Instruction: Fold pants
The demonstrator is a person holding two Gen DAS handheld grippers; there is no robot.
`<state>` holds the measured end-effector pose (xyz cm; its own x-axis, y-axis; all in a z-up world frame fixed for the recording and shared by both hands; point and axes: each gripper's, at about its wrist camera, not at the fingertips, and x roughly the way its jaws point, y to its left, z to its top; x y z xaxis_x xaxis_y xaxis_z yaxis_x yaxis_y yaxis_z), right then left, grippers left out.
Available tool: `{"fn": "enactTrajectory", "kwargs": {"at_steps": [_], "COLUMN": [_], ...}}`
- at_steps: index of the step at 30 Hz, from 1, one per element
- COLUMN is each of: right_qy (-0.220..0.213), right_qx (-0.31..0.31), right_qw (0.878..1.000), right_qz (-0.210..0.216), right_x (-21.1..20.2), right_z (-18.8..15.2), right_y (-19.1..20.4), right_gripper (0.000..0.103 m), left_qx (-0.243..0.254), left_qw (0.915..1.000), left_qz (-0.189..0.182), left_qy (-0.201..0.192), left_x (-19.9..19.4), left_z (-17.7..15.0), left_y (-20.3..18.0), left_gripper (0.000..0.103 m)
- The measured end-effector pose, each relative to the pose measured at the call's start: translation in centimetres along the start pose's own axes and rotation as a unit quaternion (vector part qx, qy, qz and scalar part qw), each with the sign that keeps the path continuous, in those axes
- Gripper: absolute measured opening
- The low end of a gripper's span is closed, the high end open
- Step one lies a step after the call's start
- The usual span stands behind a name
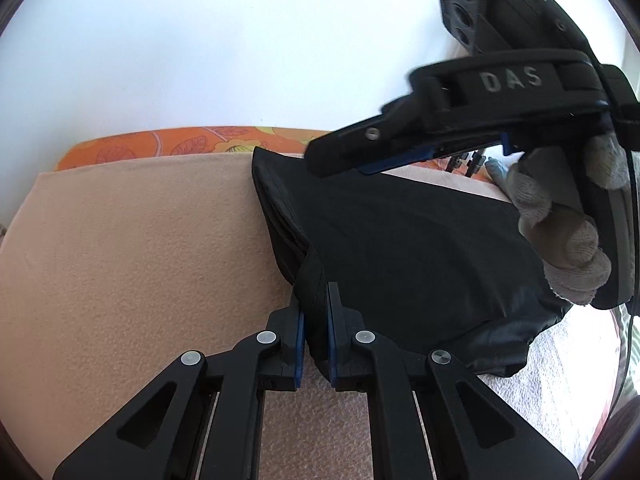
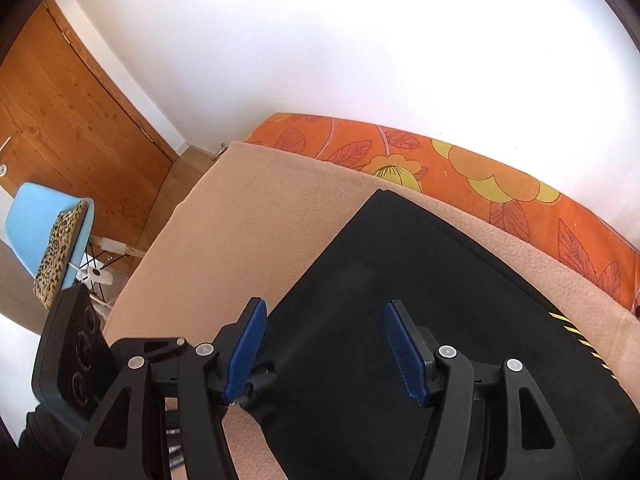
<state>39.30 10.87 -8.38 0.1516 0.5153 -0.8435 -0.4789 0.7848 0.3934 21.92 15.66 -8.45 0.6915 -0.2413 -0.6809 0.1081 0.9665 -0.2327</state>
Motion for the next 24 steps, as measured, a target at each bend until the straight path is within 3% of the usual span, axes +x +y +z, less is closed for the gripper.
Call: {"fn": "enactTrajectory", "kwargs": {"at_steps": [7, 17, 19, 24], "right_qy": [0.035, 0.078, 0.076, 0.066], "right_qx": [0.008, -0.025, -0.023, 0.017], "right_qw": [0.998, 0.988, 0.988, 0.993], "right_qz": [-0.057, -0.128, -0.130, -0.096], "right_x": [5.1, 9.4, 9.2, 7.2], "right_z": [3.7, 4.3, 4.3, 4.0], "right_y": [0.8, 1.0, 0.7, -1.4], "right_gripper": [0.064, 0.053, 0.046, 0.011], "left_qx": [0.013, 0.019, 0.018, 0.025], "left_qw": [0.9999, 0.9997, 0.9997, 0.9993], "left_qz": [-0.004, -0.009, -0.012, -0.020], "left_qy": [-0.006, -0.015, -0.014, -0.018], "left_x": [0.3, -0.1, -0.2, -0.5], "left_z": [0.1, -0.5, -0.4, -0.4], "left_y": [-0.5, -0.4, -0.2, -0.8], "left_gripper": [0.007, 0.007, 0.007, 0.007]}}
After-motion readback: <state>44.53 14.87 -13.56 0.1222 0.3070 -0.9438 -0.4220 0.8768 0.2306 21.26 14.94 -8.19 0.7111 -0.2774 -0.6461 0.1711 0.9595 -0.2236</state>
